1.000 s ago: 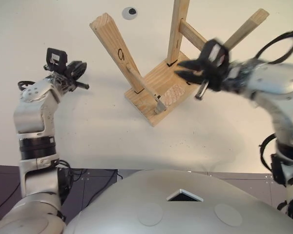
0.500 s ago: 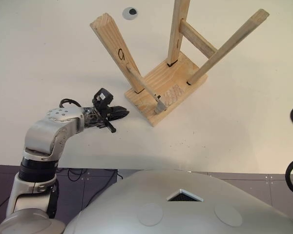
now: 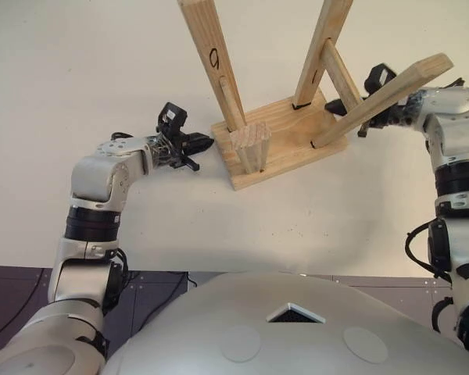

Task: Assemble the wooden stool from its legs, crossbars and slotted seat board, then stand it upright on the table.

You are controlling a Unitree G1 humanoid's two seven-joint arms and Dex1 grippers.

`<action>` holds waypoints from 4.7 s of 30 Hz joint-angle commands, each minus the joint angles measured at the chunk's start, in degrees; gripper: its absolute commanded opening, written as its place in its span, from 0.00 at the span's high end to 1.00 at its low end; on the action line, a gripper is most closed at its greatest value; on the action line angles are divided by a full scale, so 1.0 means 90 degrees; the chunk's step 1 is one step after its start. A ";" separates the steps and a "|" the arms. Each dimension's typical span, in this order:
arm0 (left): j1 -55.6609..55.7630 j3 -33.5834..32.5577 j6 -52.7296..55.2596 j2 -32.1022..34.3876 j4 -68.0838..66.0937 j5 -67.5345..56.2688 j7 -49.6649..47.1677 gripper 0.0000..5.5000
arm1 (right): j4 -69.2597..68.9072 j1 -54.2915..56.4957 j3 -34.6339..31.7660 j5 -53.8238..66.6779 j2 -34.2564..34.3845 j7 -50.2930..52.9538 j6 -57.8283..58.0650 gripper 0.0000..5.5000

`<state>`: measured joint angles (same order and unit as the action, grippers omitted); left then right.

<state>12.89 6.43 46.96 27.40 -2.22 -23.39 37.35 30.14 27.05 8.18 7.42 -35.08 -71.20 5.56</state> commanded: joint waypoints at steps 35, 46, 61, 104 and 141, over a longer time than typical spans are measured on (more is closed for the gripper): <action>-0.2052 -0.1739 -0.0963 0.1237 0.2307 -0.1124 0.1662 0.68 | -0.4451 -0.1827 -0.0848 0.1413 0.1793 0.4074 0.5663 0.94; -0.2360 -0.1389 -0.1228 0.0964 0.2036 -0.1024 0.1550 0.43 | -0.2755 -0.1132 -0.0830 0.1317 0.0048 0.2625 0.4613 0.66; -0.1868 -0.1138 -0.1283 0.0960 0.1653 -0.1048 0.1850 0.43 | -0.2847 -0.1153 -0.0280 0.1704 -0.0285 0.0505 0.3079 0.66; -0.1106 -0.0603 -0.0716 0.1292 0.1169 -0.1402 0.2824 0.70 | -0.2825 -0.0958 0.0268 0.2425 0.0454 0.0185 0.3706 0.58; 0.1721 -0.2242 0.4016 -0.0137 -0.1642 -0.3032 -0.0657 0.62 | 0.1036 0.1974 -0.1848 0.3582 0.1698 0.3319 0.9514 0.73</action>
<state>30.11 -16.84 80.99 28.40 -14.38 -53.59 33.96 37.18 45.36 -9.91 43.77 -22.55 -45.82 91.77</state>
